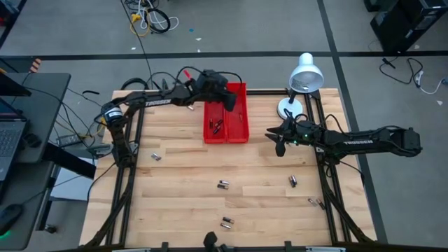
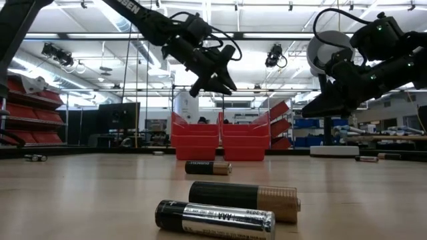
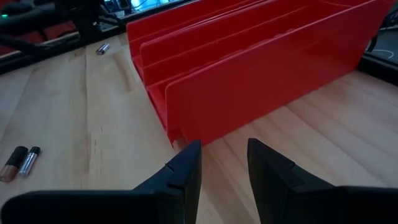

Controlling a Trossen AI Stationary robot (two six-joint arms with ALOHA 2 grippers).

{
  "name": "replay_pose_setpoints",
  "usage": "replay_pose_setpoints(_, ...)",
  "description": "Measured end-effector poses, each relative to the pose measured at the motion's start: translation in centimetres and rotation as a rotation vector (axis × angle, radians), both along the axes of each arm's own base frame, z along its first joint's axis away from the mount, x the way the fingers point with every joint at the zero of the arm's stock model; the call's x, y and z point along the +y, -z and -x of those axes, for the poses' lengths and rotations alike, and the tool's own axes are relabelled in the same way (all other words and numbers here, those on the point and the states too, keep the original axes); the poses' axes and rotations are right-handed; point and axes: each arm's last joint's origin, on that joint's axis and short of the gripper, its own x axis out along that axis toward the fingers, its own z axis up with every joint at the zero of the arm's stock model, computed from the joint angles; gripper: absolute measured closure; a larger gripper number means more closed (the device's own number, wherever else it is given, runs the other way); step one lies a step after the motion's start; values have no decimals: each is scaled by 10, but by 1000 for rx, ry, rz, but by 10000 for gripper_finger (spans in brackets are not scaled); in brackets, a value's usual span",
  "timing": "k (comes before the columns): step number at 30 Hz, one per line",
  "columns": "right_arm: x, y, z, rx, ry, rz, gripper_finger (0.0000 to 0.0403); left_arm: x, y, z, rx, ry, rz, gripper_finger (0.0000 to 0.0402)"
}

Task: Sort batteries
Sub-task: Put the silver battery into the right red bin

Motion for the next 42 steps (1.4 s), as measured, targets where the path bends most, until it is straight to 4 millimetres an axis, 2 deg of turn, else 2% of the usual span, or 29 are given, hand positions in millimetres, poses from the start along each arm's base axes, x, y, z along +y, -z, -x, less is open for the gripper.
replay_pose_setpoints(3,0,1,0,6,2,-6,286,4,-20,12,32,-46,-51,276)
replay_pose_setpoints(6,0,2,0,15,4,-15,286,11,-37,34,118,-160,-117,276)
replay_pose_setpoints(9,0,4,0,22,11,-37,286,21,-45,59,220,-258,-156,275)
replay_pose_setpoints(11,0,4,0,18,15,-45,286,29,-43,73,269,-266,-156,275)
replay_pose_setpoints(13,-1,4,-1,9,25,-38,286,37,-33,85,338,-234,-130,275)
replay_pose_setpoints(17,-1,4,-2,6,41,-34,286,56,4,104,437,-250,-39,275)
replay_pose_setpoints(22,-2,3,-3,-23,63,-78,286,80,47,127,390,-357,57,275)
replay_pose_setpoints(25,-2,3,-3,-37,79,-109,286,90,64,134,327,-385,75,275)
replay_pose_setpoints(29,-3,4,-2,-39,131,-118,286,95,88,137,320,-397,107,275)
replay_pose_setpoints(35,-4,3,-2,-48,154,-110,286,102,117,132,361,-401,118,275)
replay_pose_setpoints(42,-4,1,-3,-77,159,-119,286,110,132,126,332,-398,79,275)
